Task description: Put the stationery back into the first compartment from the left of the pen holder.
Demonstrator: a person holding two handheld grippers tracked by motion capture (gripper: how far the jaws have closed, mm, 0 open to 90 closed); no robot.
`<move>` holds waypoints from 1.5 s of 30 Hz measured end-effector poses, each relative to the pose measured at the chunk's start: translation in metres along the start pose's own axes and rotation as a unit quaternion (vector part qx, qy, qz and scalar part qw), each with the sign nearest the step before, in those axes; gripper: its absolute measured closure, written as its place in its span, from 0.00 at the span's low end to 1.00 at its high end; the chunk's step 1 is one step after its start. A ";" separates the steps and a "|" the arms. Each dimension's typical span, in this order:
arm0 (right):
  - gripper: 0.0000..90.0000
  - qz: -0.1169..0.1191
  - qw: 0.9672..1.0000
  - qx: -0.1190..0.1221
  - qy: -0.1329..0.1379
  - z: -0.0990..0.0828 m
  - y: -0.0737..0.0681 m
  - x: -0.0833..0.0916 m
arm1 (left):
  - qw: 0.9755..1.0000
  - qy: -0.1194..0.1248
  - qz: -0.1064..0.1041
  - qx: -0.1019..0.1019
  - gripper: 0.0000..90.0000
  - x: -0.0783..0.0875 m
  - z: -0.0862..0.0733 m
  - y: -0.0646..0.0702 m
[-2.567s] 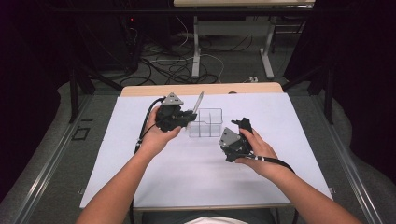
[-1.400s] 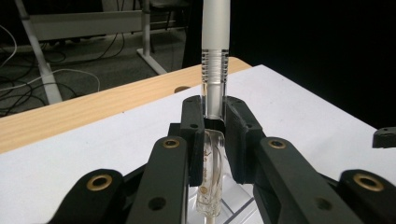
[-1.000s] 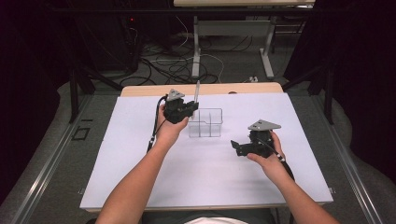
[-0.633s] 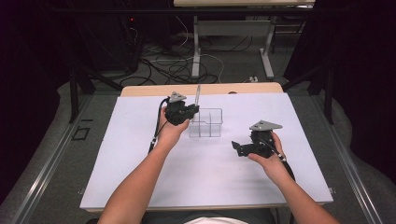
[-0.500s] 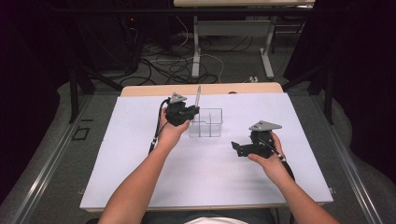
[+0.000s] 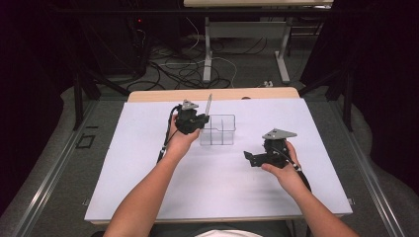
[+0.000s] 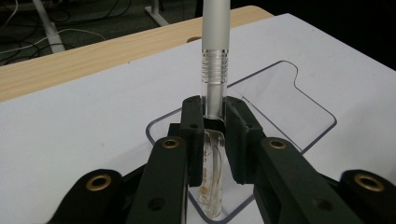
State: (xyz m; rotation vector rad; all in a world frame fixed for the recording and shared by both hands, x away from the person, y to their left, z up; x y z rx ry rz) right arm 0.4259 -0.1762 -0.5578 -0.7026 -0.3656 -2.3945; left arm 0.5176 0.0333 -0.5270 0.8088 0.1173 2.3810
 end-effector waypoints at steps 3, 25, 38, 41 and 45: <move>0.01 -0.001 1.000 -0.001 0.000 0.000 0.001 0.000 | 1.000 -0.011 0.000 -0.007 0.88 0.002 -0.002 -0.001; 0.01 -0.007 1.000 -0.007 0.001 -0.002 0.007 0.002 | 0.999 0.009 -0.043 0.024 0.45 0.050 -0.004 0.000; 0.01 -0.016 1.000 -0.019 0.004 -0.003 0.017 0.006 | 0.998 0.048 -0.033 -0.005 0.29 0.089 -0.007 0.000; 0.01 -0.017 0.999 -0.027 0.005 -0.003 0.020 0.007 | 0.998 0.046 -0.032 0.003 0.29 0.098 -0.011 -0.002; 0.01 -0.019 0.999 -0.033 0.006 -0.004 0.023 0.008 | 0.998 0.038 -0.042 0.035 0.22 0.106 -0.020 -0.008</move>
Point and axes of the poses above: each handheld gripper's, and its own axes: x roughly backward along the jaws, z roughly out of its top, y roughly to its right, the point moved 8 cm from there along -x, roughly forward along the jaws, and after that the axes turned 10 degrees about x, right-handed, at the moved point
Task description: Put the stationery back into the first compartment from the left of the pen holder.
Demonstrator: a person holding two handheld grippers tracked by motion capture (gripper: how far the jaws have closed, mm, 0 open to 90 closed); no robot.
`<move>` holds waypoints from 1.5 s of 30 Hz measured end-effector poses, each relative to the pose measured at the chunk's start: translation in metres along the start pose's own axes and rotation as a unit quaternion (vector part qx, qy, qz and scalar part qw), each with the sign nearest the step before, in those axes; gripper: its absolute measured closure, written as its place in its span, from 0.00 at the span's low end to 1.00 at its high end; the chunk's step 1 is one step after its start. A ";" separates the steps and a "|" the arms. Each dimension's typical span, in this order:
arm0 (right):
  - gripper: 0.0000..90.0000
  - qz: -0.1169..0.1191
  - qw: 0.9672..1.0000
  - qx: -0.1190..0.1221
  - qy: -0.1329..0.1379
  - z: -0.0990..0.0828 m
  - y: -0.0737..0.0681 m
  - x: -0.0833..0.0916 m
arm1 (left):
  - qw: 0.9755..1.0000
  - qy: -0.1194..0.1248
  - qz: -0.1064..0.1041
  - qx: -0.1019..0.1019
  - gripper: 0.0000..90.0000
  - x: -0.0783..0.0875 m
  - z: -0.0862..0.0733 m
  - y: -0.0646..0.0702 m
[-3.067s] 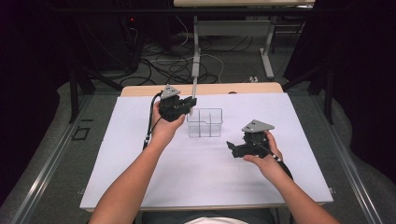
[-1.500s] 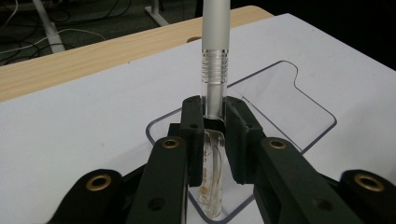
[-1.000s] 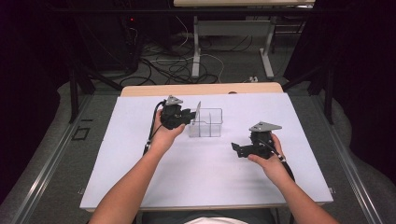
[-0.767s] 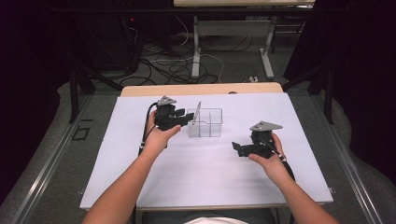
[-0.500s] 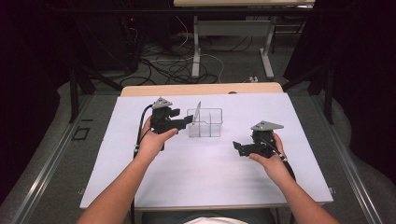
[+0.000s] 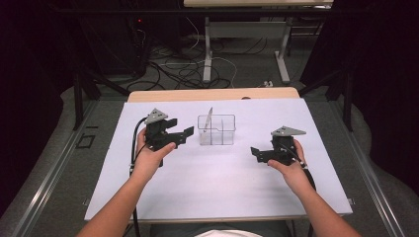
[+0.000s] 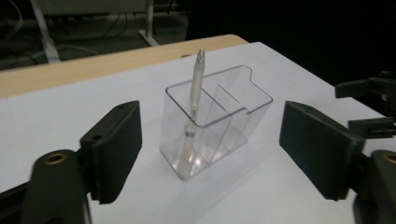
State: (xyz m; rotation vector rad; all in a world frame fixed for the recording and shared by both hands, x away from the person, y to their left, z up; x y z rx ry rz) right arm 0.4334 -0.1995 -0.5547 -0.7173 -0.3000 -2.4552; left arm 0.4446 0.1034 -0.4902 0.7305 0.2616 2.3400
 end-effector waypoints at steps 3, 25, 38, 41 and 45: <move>0.02 -0.003 1.000 0.000 0.002 0.000 0.003 0.000 | 1.000 -0.001 0.008 0.003 0.21 0.004 -0.008 -0.010; 0.02 -0.024 1.000 -0.019 -0.002 -0.007 0.022 0.002 | 0.994 0.013 0.081 0.074 0.00 0.039 -0.045 -0.076; 0.02 -0.029 0.999 -0.019 -0.005 -0.012 0.026 0.001 | 0.991 0.012 0.111 0.069 0.00 0.041 -0.059 -0.102; 0.02 -0.030 0.999 -0.018 -0.007 -0.012 0.026 0.000 | 0.990 0.006 0.116 0.075 0.00 0.039 -0.063 -0.106; 0.02 -0.028 0.999 -0.020 -0.009 -0.014 0.025 -0.001 | 0.990 0.002 0.120 0.077 0.00 0.040 -0.065 -0.109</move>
Point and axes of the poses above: each handheld gripper's, and its own axes: x roughly backward along the jaws, z roughly out of its top, y roughly to its right, the point moved 8 cm from there along -x, roughly forward along the jaws, and after that the axes turned 10 degrees about x, right-handed, at the moved point
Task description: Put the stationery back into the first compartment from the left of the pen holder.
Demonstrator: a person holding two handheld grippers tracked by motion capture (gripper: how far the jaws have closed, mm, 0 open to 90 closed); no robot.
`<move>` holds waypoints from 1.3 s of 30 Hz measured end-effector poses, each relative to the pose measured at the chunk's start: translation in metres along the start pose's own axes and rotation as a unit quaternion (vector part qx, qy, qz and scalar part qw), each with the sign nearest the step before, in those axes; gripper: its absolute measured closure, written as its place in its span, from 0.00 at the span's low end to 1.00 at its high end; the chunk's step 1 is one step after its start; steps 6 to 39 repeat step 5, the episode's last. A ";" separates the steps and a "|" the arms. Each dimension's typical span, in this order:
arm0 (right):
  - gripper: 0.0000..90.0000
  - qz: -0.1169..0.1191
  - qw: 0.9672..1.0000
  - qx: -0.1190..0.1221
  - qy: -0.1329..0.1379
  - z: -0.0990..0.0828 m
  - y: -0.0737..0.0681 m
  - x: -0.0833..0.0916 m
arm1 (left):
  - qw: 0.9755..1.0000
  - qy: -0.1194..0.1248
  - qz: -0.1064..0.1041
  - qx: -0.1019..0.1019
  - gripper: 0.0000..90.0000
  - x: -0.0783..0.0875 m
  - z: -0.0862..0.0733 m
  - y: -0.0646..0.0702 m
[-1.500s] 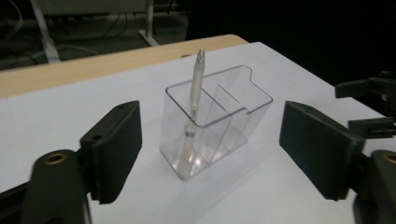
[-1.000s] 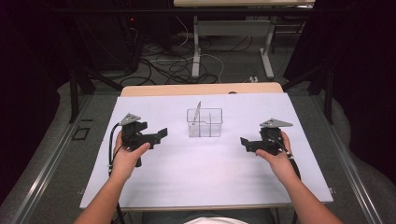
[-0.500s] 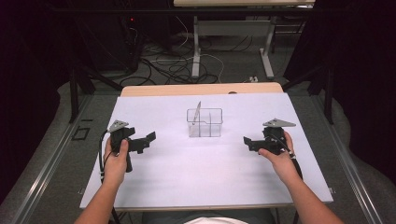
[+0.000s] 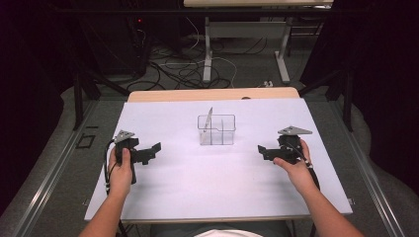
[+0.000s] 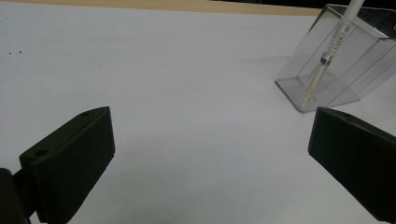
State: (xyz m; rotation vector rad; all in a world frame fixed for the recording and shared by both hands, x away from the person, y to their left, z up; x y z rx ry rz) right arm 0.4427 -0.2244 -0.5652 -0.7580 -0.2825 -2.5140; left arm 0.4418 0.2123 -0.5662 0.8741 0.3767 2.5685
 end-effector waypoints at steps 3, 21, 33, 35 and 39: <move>0.02 -0.002 1.000 0.000 -0.001 -0.001 0.001 0.000 | 1.000 0.004 0.003 0.006 0.00 -0.001 0.000 -0.002; 0.02 -0.003 1.000 0.003 -0.001 -0.001 0.002 0.000 | 1.000 0.002 0.002 0.008 0.00 -0.001 0.000 -0.003; 0.02 -0.003 1.000 0.003 -0.001 -0.001 0.002 0.000 | 1.000 0.002 0.002 0.008 0.00 -0.001 0.000 -0.003; 0.02 -0.003 1.000 0.003 -0.001 -0.001 0.002 0.000 | 1.000 0.002 0.002 0.008 0.00 -0.001 0.000 -0.003; 0.02 -0.003 1.000 0.003 -0.001 -0.001 0.002 0.000 | 1.000 0.002 0.002 0.008 0.00 -0.001 0.000 -0.003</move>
Point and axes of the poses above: each handheld gripper's, and its own axes: x roughly backward along the jaws, z roughly out of its top, y roughly to its right, the point moved 8 cm from there along -x, roughly forward along the jaws, and after that the axes turned 10 degrees about x, right-handed, at the moved point
